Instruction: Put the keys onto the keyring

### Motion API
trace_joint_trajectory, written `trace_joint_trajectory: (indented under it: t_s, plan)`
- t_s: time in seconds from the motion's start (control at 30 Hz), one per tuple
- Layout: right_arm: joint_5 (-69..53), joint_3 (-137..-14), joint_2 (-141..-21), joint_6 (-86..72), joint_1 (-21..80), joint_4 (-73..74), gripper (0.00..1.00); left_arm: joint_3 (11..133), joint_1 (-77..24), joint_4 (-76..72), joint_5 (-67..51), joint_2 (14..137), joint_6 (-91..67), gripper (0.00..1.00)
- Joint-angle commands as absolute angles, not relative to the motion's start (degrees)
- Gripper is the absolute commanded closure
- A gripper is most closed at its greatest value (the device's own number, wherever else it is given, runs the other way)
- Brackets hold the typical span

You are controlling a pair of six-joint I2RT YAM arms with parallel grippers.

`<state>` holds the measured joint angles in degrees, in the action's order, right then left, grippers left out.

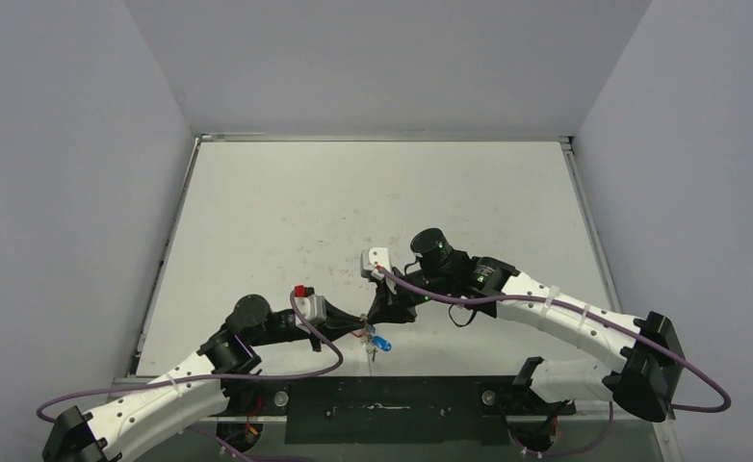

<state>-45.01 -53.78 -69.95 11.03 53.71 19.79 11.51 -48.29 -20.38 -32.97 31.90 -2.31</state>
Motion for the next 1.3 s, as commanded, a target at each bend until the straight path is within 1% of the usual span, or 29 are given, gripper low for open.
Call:
trace_joint_trajectory:
  t_s: [0.0, 0.43, 0.7, 0.8, 0.9, 0.93, 1.0, 1.07, 1.13, 1.27]
  plan:
    - [-46.79, -56.12, -71.05, 12.36, 53.79, 19.43, 1.0, 14.33, -48.52, -25.02, -32.71, 31.49, -1.9, 1.0]
    - [-44.56, -55.43, -70.75, 14.68, 53.53, 23.7, 1.0, 14.3, -48.52, -22.73, -31.38, 29.06, -1.23, 1.0]
    - [-44.82, -55.7, -72.23, 13.77, 53.82, 22.61, 0.99, 14.46, -48.52, -22.83, -31.82, 29.01, -1.23, 1.0]
    - [-44.32, -56.13, -71.61, 13.43, 53.84, 22.2, 0.83, 14.41, -48.55, -22.72, -31.81, 28.92, -1.27, 1.0]
    - [-44.53, -55.46, -69.55, 11.9, 53.79, 19.09, 0.7, 14.33, -48.58, -22.63, -31.73, 28.92, -1.3, 1.0]
    - [-44.79, -55.2, -68.95, 11.25, 53.79, 17.84, 0.66, 14.33, -48.52, -22.67, -31.73, 28.96, -1.24, 1.0]
    - [-45.54, -54.73, -68.25, 9.72, 53.92, 15.47, 0.61, 14.33, -48.52, -22.59, -31.73, 29.01, -1.3, 1.0]
    - [-46.19, -54.65, -68.27, 8.73, 54.18, 14.17, 0.58, 14.33, -48.52, -22.53, -31.73, 29.14, -1.31, 1.0]
    - [-46.23, -54.75, -68.65, 8.38, 54.82, 13.45, 0.58, 14.39, -48.52, -22.51, -31.73, 29.1, -1.3, 1.0]
    - [-45.98, -55.25, -70.66, 8.43, 56.05, 13.33, 0.61, 14.41, -48.52, -22.47, -31.88, 29.1, -1.51, 1.0]
